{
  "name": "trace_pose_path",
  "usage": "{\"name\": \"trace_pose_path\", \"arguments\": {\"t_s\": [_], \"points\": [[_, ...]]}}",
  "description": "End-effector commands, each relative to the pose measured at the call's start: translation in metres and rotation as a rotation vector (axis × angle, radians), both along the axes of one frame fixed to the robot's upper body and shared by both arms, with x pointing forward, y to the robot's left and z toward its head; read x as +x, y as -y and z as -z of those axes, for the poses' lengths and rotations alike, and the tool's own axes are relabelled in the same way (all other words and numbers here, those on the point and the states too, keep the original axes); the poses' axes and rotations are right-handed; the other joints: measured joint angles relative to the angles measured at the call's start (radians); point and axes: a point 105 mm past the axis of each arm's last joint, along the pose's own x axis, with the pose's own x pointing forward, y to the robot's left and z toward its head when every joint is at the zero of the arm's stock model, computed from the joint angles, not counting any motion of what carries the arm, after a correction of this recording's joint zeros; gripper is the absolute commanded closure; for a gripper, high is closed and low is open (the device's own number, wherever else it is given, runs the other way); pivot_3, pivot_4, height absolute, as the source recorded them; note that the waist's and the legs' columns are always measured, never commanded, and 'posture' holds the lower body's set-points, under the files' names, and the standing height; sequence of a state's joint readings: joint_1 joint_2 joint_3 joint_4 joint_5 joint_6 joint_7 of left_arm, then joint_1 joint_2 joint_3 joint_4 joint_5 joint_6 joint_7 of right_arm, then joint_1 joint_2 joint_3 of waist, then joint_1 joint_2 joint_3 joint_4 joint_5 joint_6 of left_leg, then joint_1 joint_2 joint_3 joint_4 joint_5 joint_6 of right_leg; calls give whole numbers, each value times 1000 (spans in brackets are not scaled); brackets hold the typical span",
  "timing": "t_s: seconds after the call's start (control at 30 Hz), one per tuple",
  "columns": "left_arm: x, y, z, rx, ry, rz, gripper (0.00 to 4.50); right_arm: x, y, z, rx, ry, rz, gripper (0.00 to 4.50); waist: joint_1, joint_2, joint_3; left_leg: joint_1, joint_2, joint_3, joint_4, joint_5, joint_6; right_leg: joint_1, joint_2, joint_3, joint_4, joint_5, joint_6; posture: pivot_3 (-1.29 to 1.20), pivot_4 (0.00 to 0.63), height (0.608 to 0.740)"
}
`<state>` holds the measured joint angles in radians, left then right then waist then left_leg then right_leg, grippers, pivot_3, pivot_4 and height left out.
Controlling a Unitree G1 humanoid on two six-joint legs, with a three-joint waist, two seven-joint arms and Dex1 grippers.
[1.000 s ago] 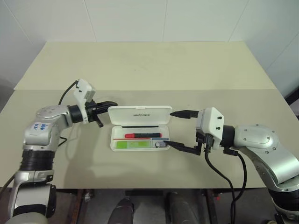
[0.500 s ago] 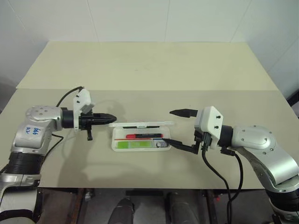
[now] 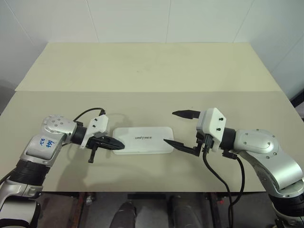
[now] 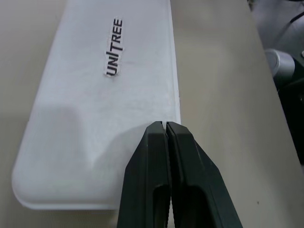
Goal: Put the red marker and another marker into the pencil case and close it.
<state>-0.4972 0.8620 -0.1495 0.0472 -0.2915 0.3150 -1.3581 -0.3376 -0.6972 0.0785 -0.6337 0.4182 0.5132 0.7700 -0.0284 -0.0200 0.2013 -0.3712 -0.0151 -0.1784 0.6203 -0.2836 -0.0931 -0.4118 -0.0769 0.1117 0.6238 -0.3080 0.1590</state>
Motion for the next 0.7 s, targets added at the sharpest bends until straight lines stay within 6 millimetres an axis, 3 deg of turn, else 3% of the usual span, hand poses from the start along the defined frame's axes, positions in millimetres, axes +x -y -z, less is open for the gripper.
{"name": "trace_pose_path", "arguments": {"t_s": [0.03,0.17,0.43,0.57,0.7], "points": [[7,-2,11,43,9,-56,4453,-8,-5,-7,8,40,-13,0,0,0,0,0,0,0,0,0,0,0,0,0,0,0,0,0,150,740],[15,2,20,36,31,-124,4453,-9,-6,-7,16,41,-4,0,2,0,0,1,0,0,2,0,0,1,0,0,1,0,0,0,150,740],[1,14,23,-6,-14,-103,4453,-10,-8,-8,31,31,0,0,1,0,0,2,0,0,5,0,0,4,0,0,3,0,1,0,150,740],[1,10,4,-68,52,-96,4453,-10,-10,-7,38,20,-7,0,1,0,0,2,0,0,5,0,0,3,0,0,2,0,1,0,150,740],[3,3,-43,-184,202,-114,4453,-7,-10,-4,45,1,-14,0,-1,0,0,0,0,0,5,0,0,1,0,0,2,0,0,0,150,740]]}}
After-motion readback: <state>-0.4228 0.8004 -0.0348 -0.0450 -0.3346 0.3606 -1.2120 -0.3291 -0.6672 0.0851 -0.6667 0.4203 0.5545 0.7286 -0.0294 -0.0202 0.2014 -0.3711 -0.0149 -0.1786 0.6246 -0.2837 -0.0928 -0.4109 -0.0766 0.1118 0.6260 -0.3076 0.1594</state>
